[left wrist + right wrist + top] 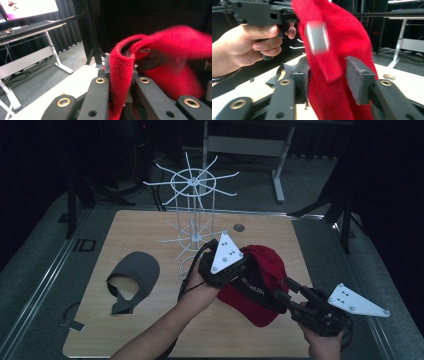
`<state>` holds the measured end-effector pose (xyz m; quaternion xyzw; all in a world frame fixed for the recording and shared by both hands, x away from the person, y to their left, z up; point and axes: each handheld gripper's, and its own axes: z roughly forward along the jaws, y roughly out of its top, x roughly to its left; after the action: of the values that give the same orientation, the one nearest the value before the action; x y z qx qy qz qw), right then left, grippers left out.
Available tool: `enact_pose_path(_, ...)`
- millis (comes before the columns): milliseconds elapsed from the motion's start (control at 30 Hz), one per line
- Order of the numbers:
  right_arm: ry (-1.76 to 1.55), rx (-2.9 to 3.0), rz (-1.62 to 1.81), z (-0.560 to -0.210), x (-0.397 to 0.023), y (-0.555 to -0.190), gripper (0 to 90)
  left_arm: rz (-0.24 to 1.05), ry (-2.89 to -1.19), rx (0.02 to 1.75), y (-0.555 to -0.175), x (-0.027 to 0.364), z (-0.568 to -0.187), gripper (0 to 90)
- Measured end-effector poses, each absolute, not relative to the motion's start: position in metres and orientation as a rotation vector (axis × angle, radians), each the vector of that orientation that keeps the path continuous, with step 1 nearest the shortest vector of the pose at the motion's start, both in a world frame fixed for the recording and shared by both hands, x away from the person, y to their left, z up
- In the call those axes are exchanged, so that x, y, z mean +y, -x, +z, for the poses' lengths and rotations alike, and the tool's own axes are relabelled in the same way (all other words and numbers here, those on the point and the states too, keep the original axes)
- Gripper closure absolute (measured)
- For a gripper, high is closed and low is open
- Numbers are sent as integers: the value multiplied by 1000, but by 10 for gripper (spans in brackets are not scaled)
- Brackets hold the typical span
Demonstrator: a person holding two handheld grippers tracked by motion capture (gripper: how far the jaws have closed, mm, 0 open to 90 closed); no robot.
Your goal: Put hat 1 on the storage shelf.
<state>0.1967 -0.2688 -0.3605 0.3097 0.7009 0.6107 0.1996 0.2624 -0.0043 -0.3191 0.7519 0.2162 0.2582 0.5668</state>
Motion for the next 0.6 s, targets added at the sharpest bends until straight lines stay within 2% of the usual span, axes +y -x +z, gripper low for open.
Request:
enact_pose_path(200, -821, 1952, 1699, -358, -270, -194, 482, 580, -1773, 473, -262, -1, -320, 871)
enact_pose_path(333, -815, 1962, 1669, -354, -274, -194, 523, 555, -1792, 474, -268, 6, -323, 870)
enact_pose_path(600, -801, 2052, 1587, -353, -272, -204, 539, 481, -1821, 426, -271, 22, -327, 870)
